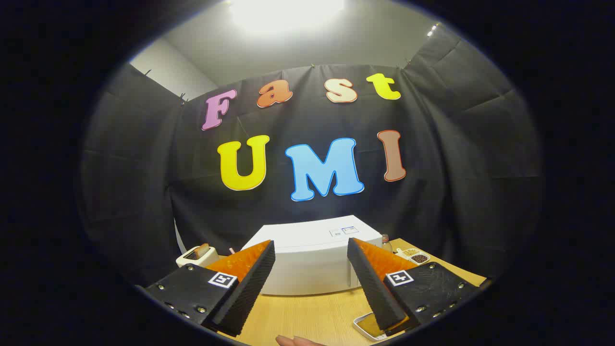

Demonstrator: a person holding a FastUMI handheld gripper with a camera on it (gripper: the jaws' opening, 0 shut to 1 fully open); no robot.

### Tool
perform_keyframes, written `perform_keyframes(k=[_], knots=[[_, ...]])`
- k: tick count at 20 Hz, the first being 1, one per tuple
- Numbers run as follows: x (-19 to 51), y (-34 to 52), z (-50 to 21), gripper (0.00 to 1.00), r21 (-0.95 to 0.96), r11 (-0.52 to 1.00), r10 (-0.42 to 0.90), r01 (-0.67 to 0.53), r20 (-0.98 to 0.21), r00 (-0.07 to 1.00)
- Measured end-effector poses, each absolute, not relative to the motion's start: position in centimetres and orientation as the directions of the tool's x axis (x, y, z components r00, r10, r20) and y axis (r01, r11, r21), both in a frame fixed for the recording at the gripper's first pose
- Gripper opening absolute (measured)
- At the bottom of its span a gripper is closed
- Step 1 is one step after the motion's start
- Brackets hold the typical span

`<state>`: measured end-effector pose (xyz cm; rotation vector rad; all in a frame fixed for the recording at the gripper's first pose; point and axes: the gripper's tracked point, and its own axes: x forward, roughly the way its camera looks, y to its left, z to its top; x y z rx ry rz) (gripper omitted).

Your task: Open the microwave, put the food inside, and close the microwave door.

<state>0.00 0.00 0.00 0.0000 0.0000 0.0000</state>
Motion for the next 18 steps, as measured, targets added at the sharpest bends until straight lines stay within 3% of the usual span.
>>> perform_keyframes(k=[8,18], knots=[[0.4,2.6,0.2,0.97,-0.094,0.995,0.043,-0.041,0.016,0.999],[0.8,2.6,0.1,0.97,-0.078,0.995,0.064,-0.063,0.019,0.998]])
